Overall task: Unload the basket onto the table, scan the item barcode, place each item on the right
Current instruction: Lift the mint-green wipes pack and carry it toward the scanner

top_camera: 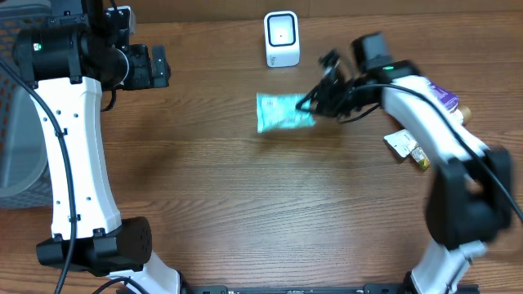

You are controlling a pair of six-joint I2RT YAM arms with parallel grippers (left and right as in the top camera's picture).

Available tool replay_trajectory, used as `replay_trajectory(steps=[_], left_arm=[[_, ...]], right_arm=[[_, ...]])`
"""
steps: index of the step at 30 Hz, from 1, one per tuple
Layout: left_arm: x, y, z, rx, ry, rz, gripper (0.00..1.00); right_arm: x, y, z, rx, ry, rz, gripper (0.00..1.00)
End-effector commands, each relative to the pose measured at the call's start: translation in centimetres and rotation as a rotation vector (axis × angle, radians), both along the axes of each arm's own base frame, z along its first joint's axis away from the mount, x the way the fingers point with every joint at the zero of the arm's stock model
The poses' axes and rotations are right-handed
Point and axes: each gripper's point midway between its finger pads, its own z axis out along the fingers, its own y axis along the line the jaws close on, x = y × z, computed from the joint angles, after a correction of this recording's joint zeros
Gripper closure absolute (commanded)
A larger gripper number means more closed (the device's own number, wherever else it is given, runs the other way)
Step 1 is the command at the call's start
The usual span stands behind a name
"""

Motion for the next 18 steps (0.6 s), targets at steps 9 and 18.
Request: replay_trajectory(steps=[9, 18], left_arm=[[0.2, -0.2, -0.2, -0.003, 0.003, 0.0, 0.0], [0.2, -0.2, -0.2, -0.003, 0.003, 0.0, 0.0]], right_arm=[[-3.9, -3.5, 16.5, 0.109, -0.374, -0.04, 0.96], [-3.5, -4.6, 15.3, 0.039, -0.298, -0.136, 0.96]])
